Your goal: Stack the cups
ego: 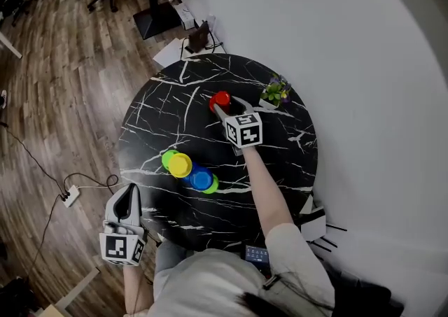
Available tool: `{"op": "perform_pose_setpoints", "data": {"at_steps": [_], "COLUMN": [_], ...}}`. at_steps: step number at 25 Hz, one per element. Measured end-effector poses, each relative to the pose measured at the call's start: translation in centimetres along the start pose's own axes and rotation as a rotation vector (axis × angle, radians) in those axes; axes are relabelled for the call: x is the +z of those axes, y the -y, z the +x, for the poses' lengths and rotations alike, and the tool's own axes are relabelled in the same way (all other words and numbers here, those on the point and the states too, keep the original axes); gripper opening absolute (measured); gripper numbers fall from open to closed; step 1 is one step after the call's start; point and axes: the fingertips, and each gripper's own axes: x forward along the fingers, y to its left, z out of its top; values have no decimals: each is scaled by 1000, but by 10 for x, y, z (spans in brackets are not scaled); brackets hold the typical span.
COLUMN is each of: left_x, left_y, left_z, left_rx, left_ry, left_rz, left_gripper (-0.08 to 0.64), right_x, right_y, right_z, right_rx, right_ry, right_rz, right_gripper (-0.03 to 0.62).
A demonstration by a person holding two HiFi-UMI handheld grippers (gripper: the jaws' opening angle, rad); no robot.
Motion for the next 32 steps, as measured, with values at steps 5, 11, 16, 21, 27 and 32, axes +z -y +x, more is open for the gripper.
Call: {"op": "perform_pose_setpoints", "data": {"at_steps": [5, 11, 16, 21, 27, 32], "left_x": [7, 23, 35, 43, 46, 47], "left_y": [1, 1, -2, -7, -2, 1], "left_z": [11, 19, 20, 17, 11, 3], "left_rx": [-85, -255, -412, -532, -650, -713], "left_ry": [49, 103, 113, 121, 126, 131], "left_rz": [9, 24, 63, 91, 124, 134], "left_gripper": [58, 58, 58, 58, 58, 58], "right_x": [29, 52, 52, 40, 28, 25], "right_y": [-46, -97, -133, -165, -200, -221], "right_z": [-53, -130, -182, -217, -240, -240], "right_rx": [68, 3, -95, -207, -313, -363], "right_ry": [53, 119, 177, 196, 207, 190], "right_rz": [-23, 22, 129, 177, 197, 192], "right_gripper": [229, 229, 229, 229, 229, 229]}}
